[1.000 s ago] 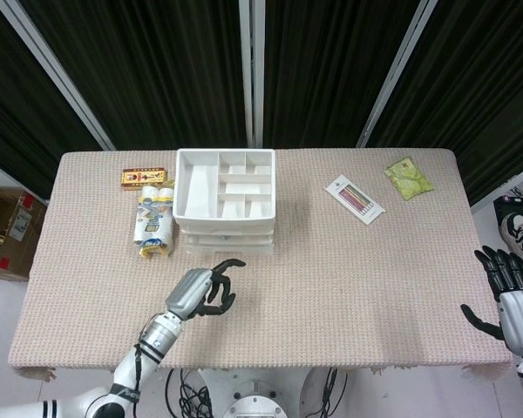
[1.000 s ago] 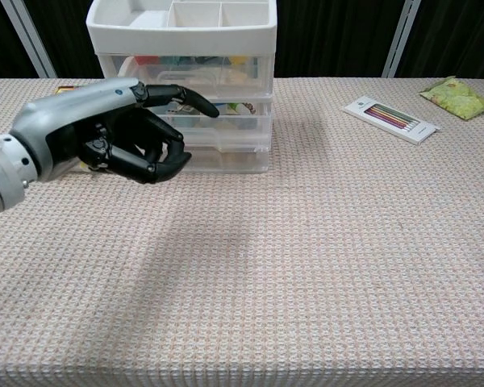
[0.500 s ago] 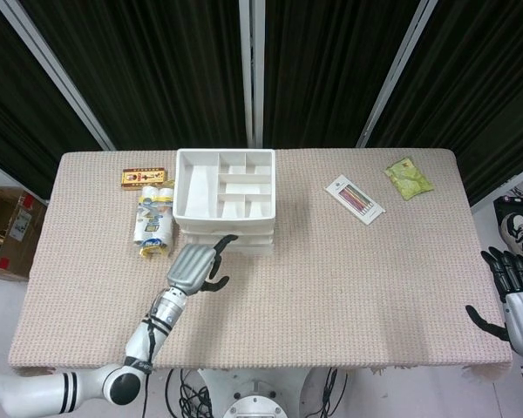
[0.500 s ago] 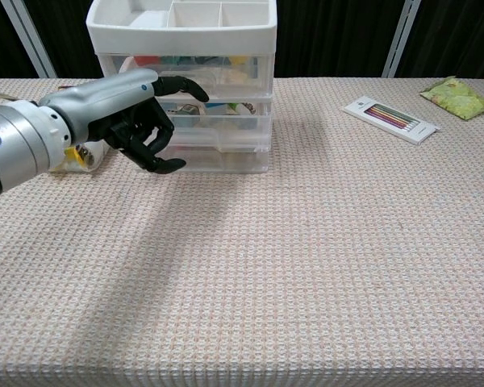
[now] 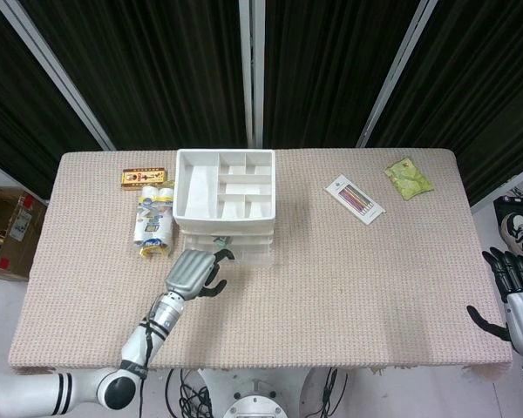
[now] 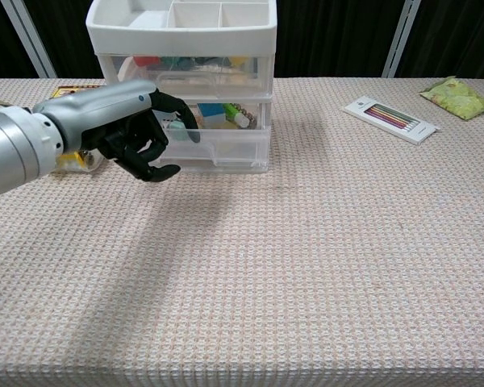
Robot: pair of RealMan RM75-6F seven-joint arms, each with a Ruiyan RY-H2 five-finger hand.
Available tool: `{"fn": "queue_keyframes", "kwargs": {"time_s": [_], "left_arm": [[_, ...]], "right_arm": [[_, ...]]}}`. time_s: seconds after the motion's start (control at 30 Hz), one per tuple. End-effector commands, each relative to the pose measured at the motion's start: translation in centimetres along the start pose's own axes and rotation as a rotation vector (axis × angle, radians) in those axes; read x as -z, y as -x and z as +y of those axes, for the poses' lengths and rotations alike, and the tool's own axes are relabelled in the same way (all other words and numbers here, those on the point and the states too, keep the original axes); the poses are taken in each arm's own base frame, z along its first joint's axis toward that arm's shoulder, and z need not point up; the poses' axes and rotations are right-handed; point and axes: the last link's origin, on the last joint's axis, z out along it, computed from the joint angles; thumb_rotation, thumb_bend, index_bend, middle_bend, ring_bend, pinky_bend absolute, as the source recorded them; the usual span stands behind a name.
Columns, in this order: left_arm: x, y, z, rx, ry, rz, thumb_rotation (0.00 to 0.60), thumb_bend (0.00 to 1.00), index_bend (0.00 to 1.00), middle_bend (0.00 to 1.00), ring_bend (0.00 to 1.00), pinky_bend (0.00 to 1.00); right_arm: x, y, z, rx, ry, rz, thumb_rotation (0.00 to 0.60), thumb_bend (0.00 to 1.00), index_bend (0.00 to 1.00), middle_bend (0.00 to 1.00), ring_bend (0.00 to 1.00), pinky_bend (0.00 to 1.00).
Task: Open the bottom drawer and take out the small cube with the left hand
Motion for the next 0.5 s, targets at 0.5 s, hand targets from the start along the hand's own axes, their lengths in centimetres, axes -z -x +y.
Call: {"fn": "queue_keyframes", "kwargs": {"time_s": [0.5], "left_arm": [[3.4, 0.9, 1.0, 0.026, 0.037, -0.071, 0.600, 0.35, 0.33, 0.83, 0.90, 1.00]], "right_arm": [[0.1, -0.2, -0.2, 0.005, -0.009, 0.006, 0.600, 0.14, 0.00, 0.05, 0.00, 0.03]]}}
